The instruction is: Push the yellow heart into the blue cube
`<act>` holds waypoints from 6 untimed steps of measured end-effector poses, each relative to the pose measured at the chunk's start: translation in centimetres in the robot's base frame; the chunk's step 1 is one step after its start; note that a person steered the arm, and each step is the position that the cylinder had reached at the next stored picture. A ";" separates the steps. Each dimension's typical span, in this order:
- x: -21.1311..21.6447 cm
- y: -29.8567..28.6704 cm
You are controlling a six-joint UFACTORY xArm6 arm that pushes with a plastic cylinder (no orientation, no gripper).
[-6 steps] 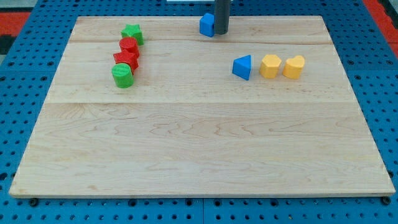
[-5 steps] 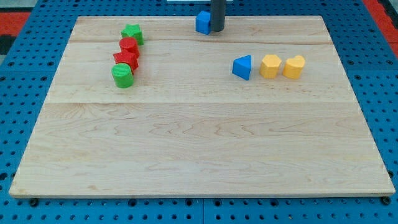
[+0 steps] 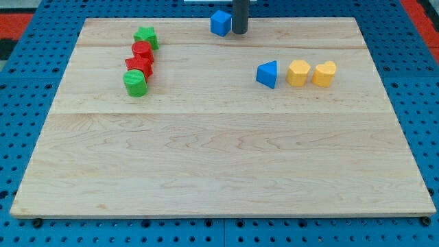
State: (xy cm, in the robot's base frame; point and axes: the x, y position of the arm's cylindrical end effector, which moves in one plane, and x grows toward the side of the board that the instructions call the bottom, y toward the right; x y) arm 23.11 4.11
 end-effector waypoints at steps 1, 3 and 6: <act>1.2 3.2; 3.9 11.2; 13.4 19.6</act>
State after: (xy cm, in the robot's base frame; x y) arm 36.52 23.66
